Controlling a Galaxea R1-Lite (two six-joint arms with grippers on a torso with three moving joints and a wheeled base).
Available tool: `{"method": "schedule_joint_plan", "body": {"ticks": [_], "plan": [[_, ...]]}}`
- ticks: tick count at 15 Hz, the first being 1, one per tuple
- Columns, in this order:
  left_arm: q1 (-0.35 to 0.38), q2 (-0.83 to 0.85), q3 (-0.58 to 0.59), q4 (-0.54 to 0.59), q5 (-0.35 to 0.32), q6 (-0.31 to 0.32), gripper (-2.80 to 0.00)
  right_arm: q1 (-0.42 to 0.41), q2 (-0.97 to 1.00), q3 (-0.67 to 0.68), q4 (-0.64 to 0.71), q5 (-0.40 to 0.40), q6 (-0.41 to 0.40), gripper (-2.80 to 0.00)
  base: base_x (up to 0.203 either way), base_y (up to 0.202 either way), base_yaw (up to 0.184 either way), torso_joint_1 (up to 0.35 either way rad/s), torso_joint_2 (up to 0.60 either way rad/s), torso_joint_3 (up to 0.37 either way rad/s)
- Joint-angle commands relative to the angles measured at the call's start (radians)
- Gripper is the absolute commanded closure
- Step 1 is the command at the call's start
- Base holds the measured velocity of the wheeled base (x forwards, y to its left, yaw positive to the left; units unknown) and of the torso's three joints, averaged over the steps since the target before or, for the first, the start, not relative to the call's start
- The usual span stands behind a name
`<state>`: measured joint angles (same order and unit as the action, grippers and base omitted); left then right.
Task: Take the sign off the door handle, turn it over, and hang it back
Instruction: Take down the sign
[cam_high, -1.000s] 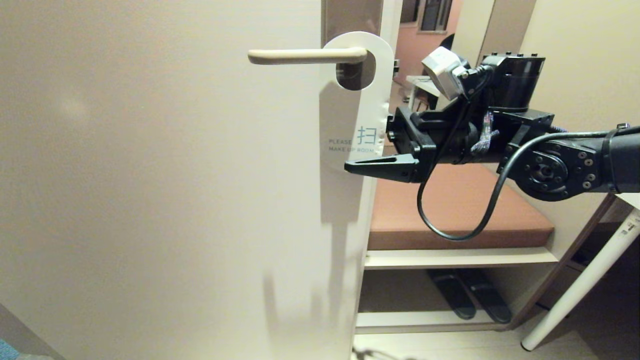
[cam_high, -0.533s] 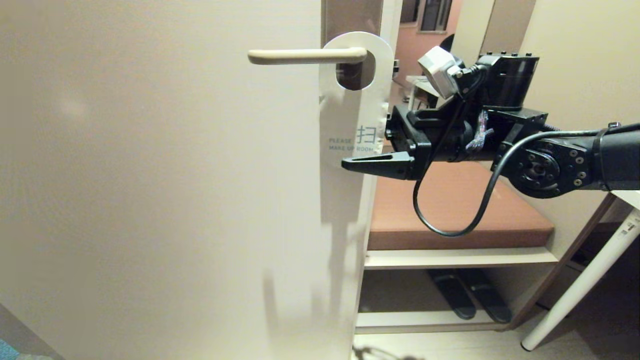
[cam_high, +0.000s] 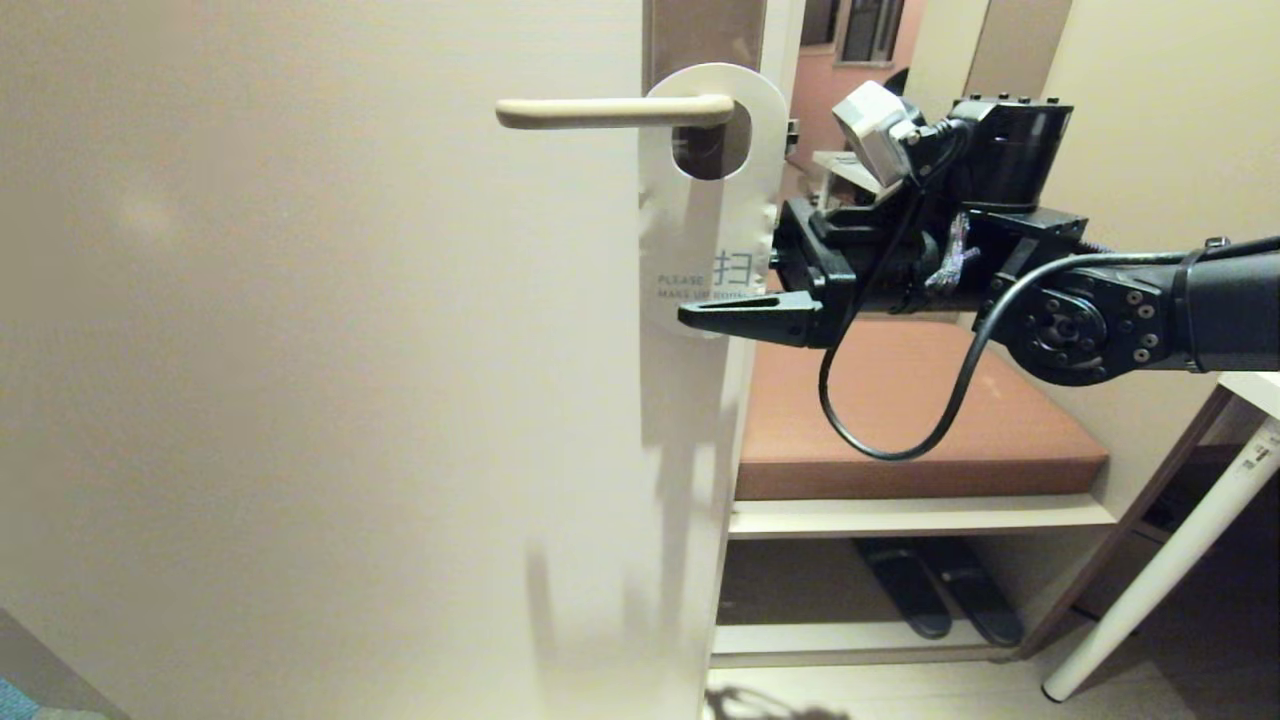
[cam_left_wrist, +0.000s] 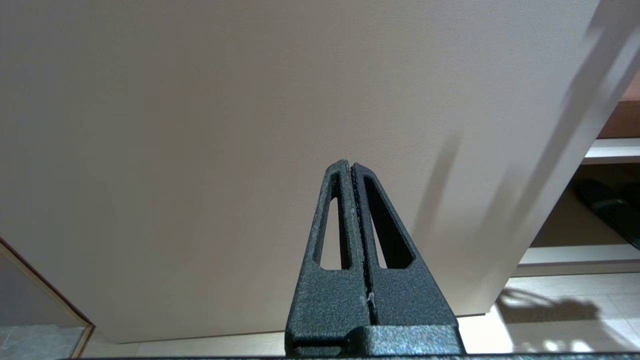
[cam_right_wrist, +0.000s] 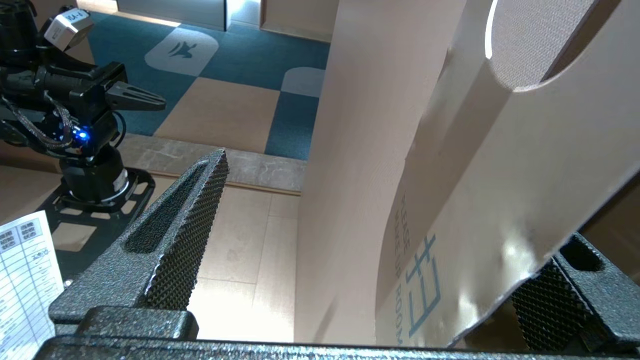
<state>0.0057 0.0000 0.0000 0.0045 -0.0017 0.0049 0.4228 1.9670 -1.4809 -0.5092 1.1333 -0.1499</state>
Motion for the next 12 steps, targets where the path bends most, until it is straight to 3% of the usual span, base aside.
{"method": "schedule_joint_plan", "body": {"ticks": [1, 2, 3, 12], "plan": [[0.0, 0.0, 0.0, 0.0, 0.0, 0.0, 0.0, 0.001, 0.004, -0.009, -0.003, 0.006, -0.001, -2.8, 0.0, 0.0, 0.0, 0.0, 0.0, 0.0], [0.0, 0.0, 0.0, 0.0, 0.0, 0.0, 0.0, 0.001, 0.005, -0.01, -0.003, 0.006, -0.002, -2.8, 0.0, 0.0, 0.0, 0.0, 0.0, 0.0], [0.0, 0.0, 0.0, 0.0, 0.0, 0.0, 0.0, 0.001, 0.004, -0.01, -0.003, 0.006, -0.002, 0.0, 0.0, 0.0, 0.0, 0.0, 0.0, 0.0], [0.0, 0.0, 0.0, 0.0, 0.0, 0.0, 0.0, 0.001, 0.003, 0.001, -0.005, 0.006, -0.01, 0.0, 0.0, 0.0, 0.0, 0.0, 0.0, 0.0]]}}
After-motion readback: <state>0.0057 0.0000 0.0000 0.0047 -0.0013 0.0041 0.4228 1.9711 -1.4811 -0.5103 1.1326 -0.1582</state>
